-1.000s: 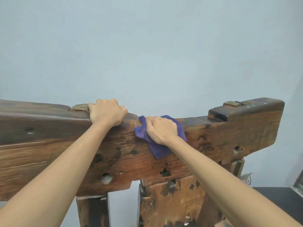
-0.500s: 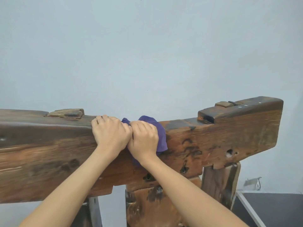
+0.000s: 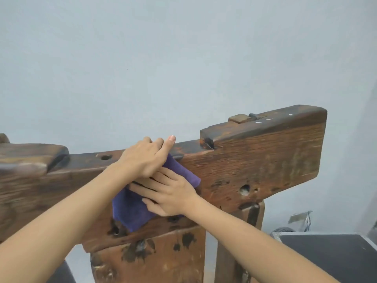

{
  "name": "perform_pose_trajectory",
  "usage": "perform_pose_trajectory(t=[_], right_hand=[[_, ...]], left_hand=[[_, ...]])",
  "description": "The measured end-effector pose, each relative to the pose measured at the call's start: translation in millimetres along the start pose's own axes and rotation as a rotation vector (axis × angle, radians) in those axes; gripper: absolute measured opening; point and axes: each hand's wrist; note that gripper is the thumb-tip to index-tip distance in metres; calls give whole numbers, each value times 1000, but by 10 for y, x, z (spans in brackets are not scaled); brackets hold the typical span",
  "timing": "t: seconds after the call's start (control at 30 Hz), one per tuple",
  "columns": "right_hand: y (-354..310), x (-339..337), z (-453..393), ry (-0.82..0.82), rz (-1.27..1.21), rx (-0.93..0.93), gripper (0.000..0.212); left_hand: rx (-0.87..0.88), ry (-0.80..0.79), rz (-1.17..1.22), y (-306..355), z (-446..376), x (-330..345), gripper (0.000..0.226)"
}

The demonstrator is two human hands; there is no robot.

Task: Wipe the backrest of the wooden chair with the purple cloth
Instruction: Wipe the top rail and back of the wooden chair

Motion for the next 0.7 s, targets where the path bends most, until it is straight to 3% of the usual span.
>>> perform_pose_trajectory(t=[0.1, 0.2, 0.33, 0.43, 0.53, 0.7], right_hand=[[352, -296, 230, -98, 50, -88, 48], [735, -630, 302, -161, 67, -128, 49], [1139, -1056, 278, -243, 116, -122, 50], [1321, -1268, 233, -247, 120, -67, 53], [1474, -1489, 237, -249, 124, 65, 56], [1931, -2117, 418, -335, 194, 455, 55]], left_hand=[[-58, -166, 60, 225, -326, 67, 61], [-165, -354, 376, 374, -641, 66, 88], [-217, -604, 607, 280, -909, 90, 103], [-297, -513, 532, 307, -999, 229, 103], [-272, -398, 423, 378, -1026, 354, 93], [-362, -335, 154, 322, -1017, 396, 119]])
Point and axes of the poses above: each hand's wrist, its own z-axis away from the middle knuckle, its own x-axis out of the palm, y = z × x, and after that the axes turned 11 degrees about -z, right-handed
